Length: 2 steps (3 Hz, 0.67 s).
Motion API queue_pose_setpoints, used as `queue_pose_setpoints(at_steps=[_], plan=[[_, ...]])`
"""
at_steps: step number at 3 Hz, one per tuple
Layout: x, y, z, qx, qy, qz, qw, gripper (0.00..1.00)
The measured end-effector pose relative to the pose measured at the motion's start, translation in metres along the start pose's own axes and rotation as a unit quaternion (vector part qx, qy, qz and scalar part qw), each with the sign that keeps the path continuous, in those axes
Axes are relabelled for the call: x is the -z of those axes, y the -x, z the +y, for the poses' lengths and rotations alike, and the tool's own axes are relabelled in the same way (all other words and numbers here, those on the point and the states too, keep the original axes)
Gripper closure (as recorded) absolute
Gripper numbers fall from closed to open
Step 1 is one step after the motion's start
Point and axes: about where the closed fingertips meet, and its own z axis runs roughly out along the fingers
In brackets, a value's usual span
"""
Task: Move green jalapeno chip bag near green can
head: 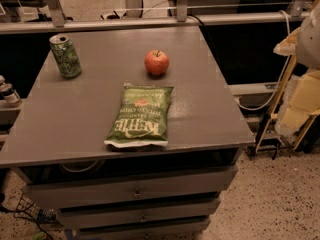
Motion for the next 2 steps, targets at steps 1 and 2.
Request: queue_pose_setpoints(at_steps=[1, 2], plan=[[0.000, 0.000, 0.000, 0.000, 0.000, 0.000, 1.0000, 0.00], [-0.033, 0.047, 0.005, 0.000, 0.020, -0.005, 0.9998, 0.00]])
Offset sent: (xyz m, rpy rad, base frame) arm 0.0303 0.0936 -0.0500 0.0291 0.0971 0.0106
